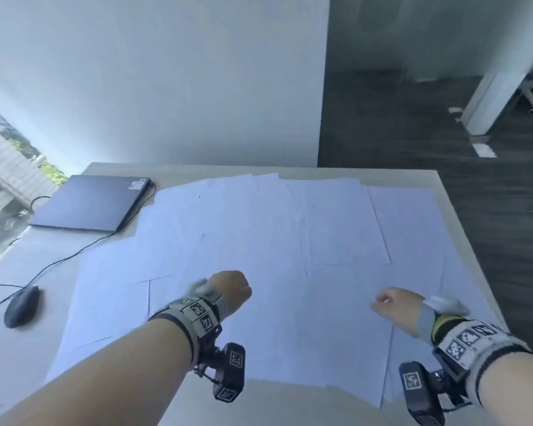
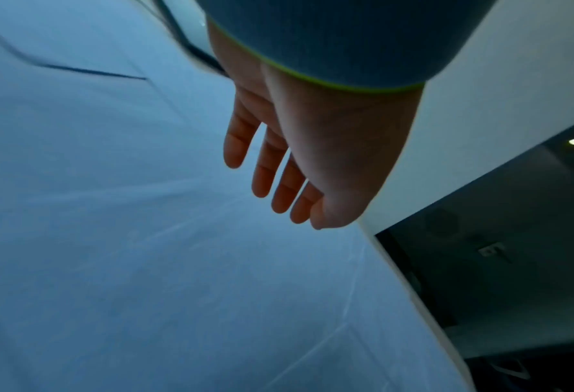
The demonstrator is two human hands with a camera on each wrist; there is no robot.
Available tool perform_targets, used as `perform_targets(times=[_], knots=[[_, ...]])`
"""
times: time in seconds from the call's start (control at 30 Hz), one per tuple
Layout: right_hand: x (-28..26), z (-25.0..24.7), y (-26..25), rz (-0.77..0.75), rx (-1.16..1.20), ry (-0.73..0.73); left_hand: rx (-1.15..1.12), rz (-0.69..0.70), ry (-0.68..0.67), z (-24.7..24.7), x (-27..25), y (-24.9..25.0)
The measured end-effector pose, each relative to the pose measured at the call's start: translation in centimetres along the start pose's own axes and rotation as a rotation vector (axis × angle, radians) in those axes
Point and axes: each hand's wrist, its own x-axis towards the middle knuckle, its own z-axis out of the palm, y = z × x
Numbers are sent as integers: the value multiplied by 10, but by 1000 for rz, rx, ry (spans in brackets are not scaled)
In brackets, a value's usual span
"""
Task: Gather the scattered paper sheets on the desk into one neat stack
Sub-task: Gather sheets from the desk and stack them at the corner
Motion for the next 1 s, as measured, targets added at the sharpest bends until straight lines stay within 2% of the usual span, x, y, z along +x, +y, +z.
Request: perform_targets(times=[0.1,0.17,0.23,0.37,0.43,0.57,0.73,0.9,1.0], knots=[[11,21,30,89,245,-9,-171,-36,-59,49,20,-11],[13,29,42,177,411,59,-278,-6,-82,79,25,0],[14,36,44,199,540,120,-365,-6,-99,94,28,17],[3,38,41,208,608,186,-385,10,-150,116,35,45],[0,41,40,204,663,181,-423,34,-170,112,26,60],[-2,46,41,206,734,165,-508,-1,-174,112,23,81],[-4,48,42,173,774,138,-603,-88,-195,116,31,88],[-9,43,41,180,830,92,-640,-60,-193,115,35,82],[-4,33,38,134,717,114,-672,-65,-210,113,43,72]])
